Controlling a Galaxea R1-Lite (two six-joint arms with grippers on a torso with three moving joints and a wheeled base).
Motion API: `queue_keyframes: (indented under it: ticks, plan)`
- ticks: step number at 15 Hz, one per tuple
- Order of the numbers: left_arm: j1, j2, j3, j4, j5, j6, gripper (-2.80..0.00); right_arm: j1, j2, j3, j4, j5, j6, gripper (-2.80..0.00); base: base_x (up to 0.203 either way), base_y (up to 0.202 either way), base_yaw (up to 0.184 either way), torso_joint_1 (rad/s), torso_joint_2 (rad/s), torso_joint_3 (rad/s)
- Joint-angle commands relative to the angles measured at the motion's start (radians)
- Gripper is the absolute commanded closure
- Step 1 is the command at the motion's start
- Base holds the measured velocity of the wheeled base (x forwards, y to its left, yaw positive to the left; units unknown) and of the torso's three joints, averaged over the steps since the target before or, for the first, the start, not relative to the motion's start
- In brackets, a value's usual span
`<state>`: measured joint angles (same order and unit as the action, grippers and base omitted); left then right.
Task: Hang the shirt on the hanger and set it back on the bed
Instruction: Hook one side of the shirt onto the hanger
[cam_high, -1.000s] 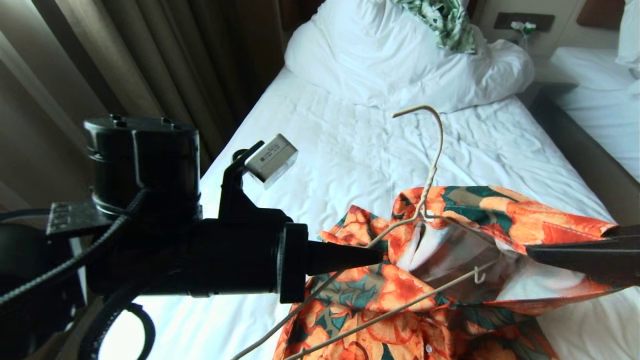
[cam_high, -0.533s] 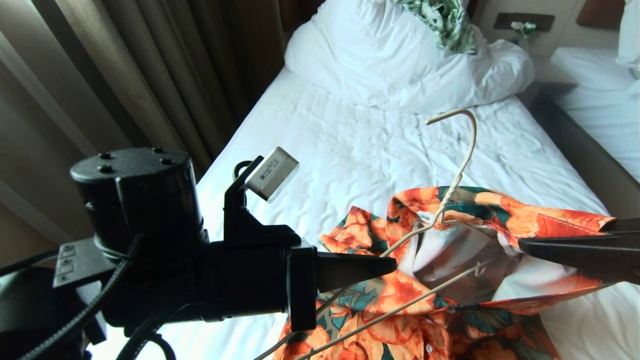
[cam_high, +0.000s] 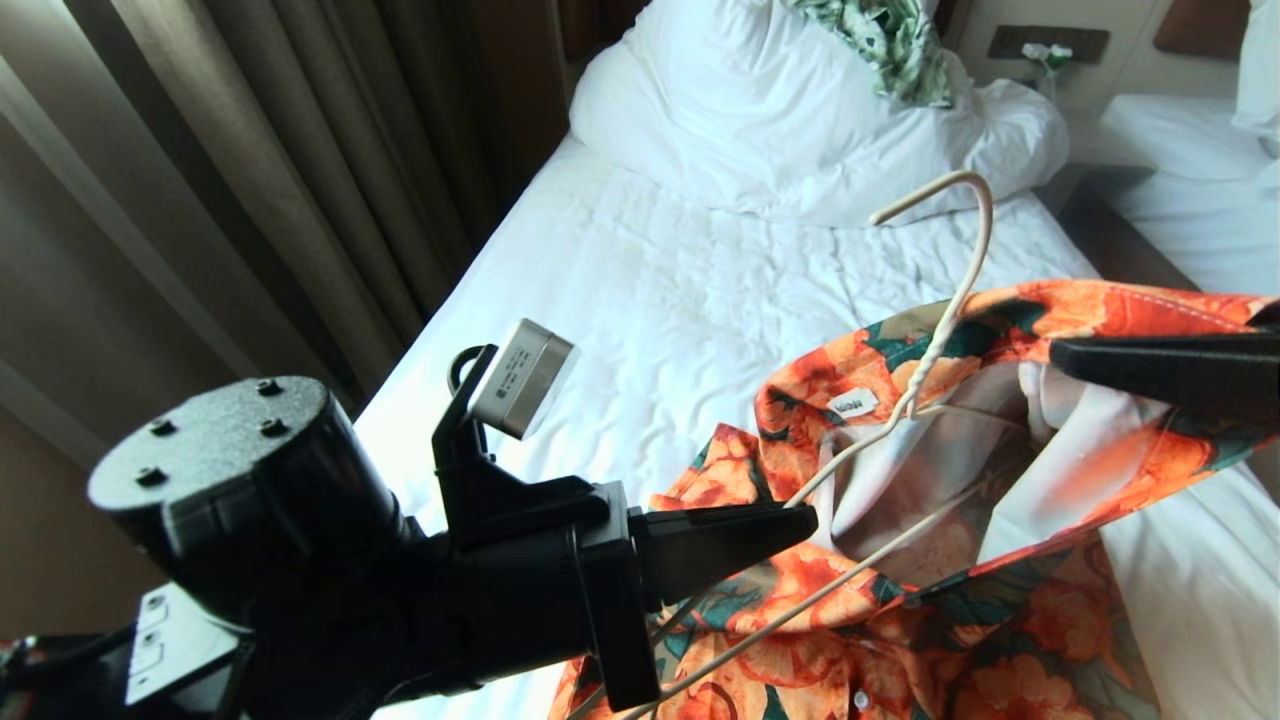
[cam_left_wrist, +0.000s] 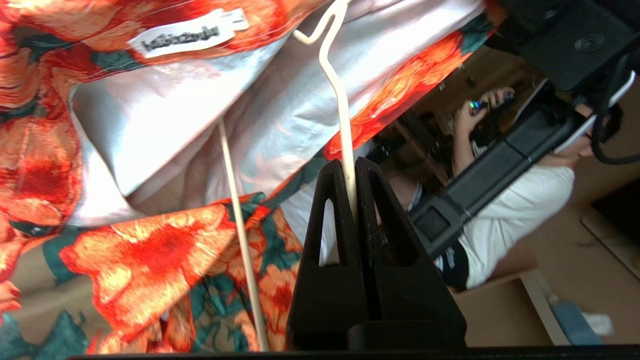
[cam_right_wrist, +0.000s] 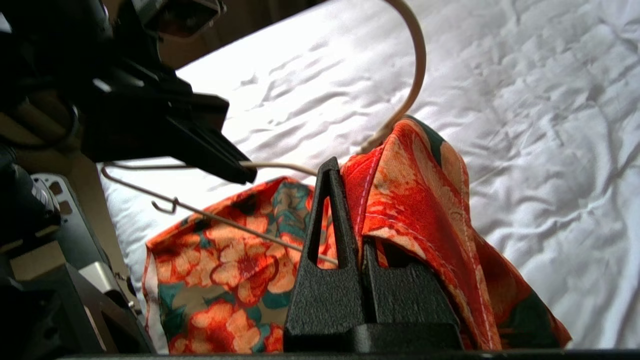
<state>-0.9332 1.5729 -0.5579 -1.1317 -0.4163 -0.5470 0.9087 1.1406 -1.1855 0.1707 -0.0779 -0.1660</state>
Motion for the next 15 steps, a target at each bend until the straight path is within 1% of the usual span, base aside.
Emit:
queue_keyframes:
  ticks: [1, 2, 3, 4, 8, 10, 12, 15]
  plan:
    - [-0.024, 0.058, 0.017, -0.071, 0.034, -0.004, 0.00, 0.001, 0.004, -0.004, -0.031, 0.009, -0.002, 0.00, 0.000, 0.000, 0.000, 0.000, 0.00, 0.000]
    - [-0.020, 0.062, 0.008, -0.069, 0.050, -0.003, 0.00, 0.006, 0.004, 0.013, -0.032, 0.015, -0.002, 0.00, 0.000, 0.000, 0.000, 0.000, 0.00, 0.000]
    - [-0.019, 0.065, -0.001, -0.068, 0.089, -0.002, 0.00, 0.015, 0.004, 0.043, -0.031, 0.015, -0.003, 0.00, 0.000, 0.000, 0.000, 0.000, 0.00, 0.000]
    - [-0.021, 0.073, -0.014, -0.062, 0.114, -0.001, 0.00, 0.023, 0.004, 0.072, -0.031, 0.015, -0.003, 0.00, 0.000, 0.000, 0.000, 0.000, 0.00, 0.000]
    - [-0.030, 0.066, -0.018, -0.055, 0.120, -0.001, 0.00, 0.079, 0.035, 0.119, -0.037, 0.014, -0.004, 0.00, 0.000, 0.000, 0.000, 0.000, 0.00, 0.000]
    - [-0.030, 0.061, -0.025, -0.057, 0.142, 0.001, 0.00, 0.108, 0.042, 0.125, -0.038, 0.012, -0.004, 0.00, 0.000, 0.000, 0.000, 0.000, 0.00, 0.000]
    - [-0.032, 0.055, -0.023, -0.057, 0.141, 0.001, 0.00, 0.108, 0.042, 0.119, -0.040, 0.010, -0.006, 0.00, 0.000, 0.000, 0.000, 0.000, 0.00, 0.000]
    - [-0.038, 0.036, -0.019, -0.059, 0.139, 0.001, 0.00, 0.110, 0.064, 0.124, -0.040, 0.010, -0.033, 0.00, 0.000, 0.000, 0.000, 0.000, 0.00, 0.000]
